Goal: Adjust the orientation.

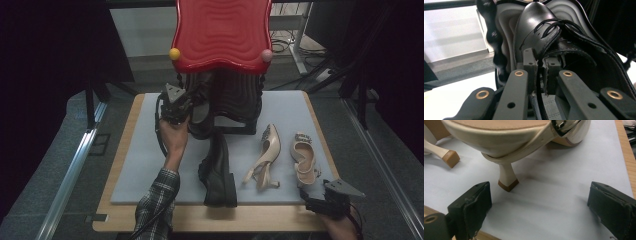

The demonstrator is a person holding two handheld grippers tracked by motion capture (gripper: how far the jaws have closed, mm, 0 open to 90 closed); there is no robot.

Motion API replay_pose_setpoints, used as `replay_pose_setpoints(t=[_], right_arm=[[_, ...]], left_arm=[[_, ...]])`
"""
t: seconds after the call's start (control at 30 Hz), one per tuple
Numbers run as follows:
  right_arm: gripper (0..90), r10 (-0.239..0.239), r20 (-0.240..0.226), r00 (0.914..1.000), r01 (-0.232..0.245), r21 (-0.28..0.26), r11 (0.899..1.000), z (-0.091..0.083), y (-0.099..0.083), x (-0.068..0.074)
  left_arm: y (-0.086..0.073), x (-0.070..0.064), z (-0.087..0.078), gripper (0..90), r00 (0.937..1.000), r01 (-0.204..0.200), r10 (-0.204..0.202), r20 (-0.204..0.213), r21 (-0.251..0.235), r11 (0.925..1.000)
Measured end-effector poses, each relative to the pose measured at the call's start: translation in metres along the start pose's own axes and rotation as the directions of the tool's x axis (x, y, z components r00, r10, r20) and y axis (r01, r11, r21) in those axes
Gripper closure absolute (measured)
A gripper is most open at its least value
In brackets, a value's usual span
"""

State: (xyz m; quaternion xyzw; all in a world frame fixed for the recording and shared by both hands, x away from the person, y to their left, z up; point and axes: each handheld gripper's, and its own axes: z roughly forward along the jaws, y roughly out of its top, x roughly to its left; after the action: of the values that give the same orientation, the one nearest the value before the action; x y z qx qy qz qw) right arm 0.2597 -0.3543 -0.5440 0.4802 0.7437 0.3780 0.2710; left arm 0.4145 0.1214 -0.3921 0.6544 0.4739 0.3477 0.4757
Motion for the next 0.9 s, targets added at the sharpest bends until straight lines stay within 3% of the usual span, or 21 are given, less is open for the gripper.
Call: replay_pose_setpoints(t=[0.2, 0.3, 0.43, 0.57, 0.67, 0.8, 0.9], right_arm=[[4.8, 0.001, -0.002, 1.0000, -0.001, 0.001, 1.000, 0.000, 0.000, 0.000], [4.8, 0.001, -0.005, 1.0000, -0.001, 0.000, 1.000, 0.000, 0.000, 0.000], [4.8, -0.002, -0.005, 1.0000, 0.002, -0.001, 1.000, 0.000, 0.000, -0.001], [4.8, -0.002, -0.005, 1.0000, 0.002, -0.001, 1.000, 0.000, 0.000, -0.001], [4.8, -0.004, -0.003, 1.0000, 0.004, -0.001, 1.000, 0.000, 0.000, -0.001], [4.8, -0.003, -0.004, 1.0000, 0.003, 0.000, 1.000, 0.000, 0.000, 0.000], [4.8, -0.004, -0.003, 1.0000, 0.004, -0.001, 1.000, 0.000, 0.000, 0.000]], left_arm=[[0.006, -0.011, 0.013, 83.0, 0.9978, -0.025, 0.025, -0.061, 0.001, 0.9997], [0.008, -0.016, 0.024, 83.1, 0.9906, -0.069, 0.070, -0.117, 0.017, 0.9975], [0.010, -0.013, 0.029, 82.9, 0.9881, -0.065, 0.067, -0.139, 0.016, 0.9978], [0.013, -0.010, 0.030, 78.1, 0.9911, -0.051, 0.055, -0.122, 0.034, 0.9981], [0.015, -0.006, 0.031, 69.3, 0.9975, -0.023, 0.026, -0.066, 0.052, 0.9984], [0.014, -0.005, 0.031, 56.4, 0.9996, -0.003, 0.005, -0.028, 0.056, 0.9984], [0.011, -0.003, 0.029, 52.6, 0.9997, 0.013, -0.014, 0.018, 0.053, 0.9985]])
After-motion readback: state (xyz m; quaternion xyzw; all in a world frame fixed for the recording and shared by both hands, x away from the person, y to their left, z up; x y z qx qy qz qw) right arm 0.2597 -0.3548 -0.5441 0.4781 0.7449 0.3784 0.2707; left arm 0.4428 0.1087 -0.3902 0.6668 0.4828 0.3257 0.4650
